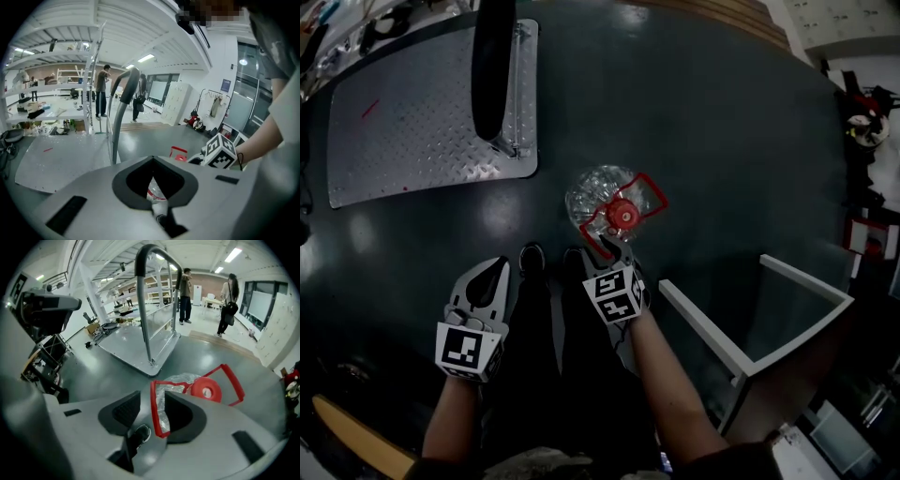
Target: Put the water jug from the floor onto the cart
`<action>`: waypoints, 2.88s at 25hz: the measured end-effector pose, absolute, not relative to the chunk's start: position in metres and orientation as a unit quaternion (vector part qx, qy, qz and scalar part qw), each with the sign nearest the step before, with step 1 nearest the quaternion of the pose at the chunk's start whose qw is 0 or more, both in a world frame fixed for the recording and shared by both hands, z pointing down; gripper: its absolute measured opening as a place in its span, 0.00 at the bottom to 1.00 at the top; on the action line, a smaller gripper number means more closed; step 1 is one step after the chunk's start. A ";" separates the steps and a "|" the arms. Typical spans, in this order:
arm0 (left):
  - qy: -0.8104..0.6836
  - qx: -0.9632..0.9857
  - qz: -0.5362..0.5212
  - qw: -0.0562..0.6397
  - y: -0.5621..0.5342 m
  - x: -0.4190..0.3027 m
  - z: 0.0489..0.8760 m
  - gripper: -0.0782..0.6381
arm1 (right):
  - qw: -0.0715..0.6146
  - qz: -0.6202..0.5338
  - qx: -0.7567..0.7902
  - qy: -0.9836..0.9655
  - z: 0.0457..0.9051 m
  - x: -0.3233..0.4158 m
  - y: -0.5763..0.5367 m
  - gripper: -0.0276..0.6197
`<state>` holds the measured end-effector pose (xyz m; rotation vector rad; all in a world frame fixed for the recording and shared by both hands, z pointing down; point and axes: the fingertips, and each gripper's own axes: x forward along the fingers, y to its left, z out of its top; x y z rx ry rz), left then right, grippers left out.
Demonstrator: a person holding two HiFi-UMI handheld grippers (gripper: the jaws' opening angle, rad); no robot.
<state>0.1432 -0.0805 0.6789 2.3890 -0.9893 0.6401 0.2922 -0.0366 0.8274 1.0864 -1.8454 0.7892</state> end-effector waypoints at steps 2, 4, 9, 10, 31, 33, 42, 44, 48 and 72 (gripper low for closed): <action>-0.367 0.868 0.235 0.238 -0.084 0.143 0.686 0.12 | 0.433 0.308 0.423 -0.734 0.837 0.292 -0.037 0.25; -0.373 0.863 0.236 0.245 -0.084 0.143 0.692 0.12 | 0.444 0.307 0.418 -0.730 0.847 0.293 -0.037 0.25; -0.377 0.860 0.235 0.253 -0.080 0.148 0.700 0.12 | 0.465 0.329 0.390 -0.724 0.872 0.288 -0.033 0.25; -0.377 0.859 0.236 0.252 -0.080 0.148 0.701 0.12 | 0.469 0.330 0.386 -0.723 0.874 0.287 -0.033 0.25; -0.464 0.822 0.209 0.256 -0.063 0.097 0.665 0.12 | 0.308 0.466 0.338 -0.758 0.784 0.266 -0.032 0.09; -0.498 0.805 0.200 0.252 -0.062 0.073 0.644 0.12 | 0.290 0.470 0.310 -0.774 0.751 0.246 -0.025 0.09; -0.601 0.745 0.154 0.243 -0.024 -0.032 0.556 0.12 | 0.291 0.388 0.152 -0.861 0.615 0.116 0.006 0.09; -0.606 0.746 0.146 0.233 -0.023 -0.045 0.543 0.12 | 0.292 0.369 0.128 -0.873 0.592 0.093 -0.001 0.09; -0.610 0.751 0.132 0.216 -0.015 -0.068 0.526 0.12 | 0.292 0.344 0.118 -0.885 0.563 0.057 -0.013 0.09; -0.627 0.754 0.090 0.175 -0.116 -0.247 0.483 0.12 | 0.251 0.303 0.235 -0.889 0.530 -0.097 -0.223 0.09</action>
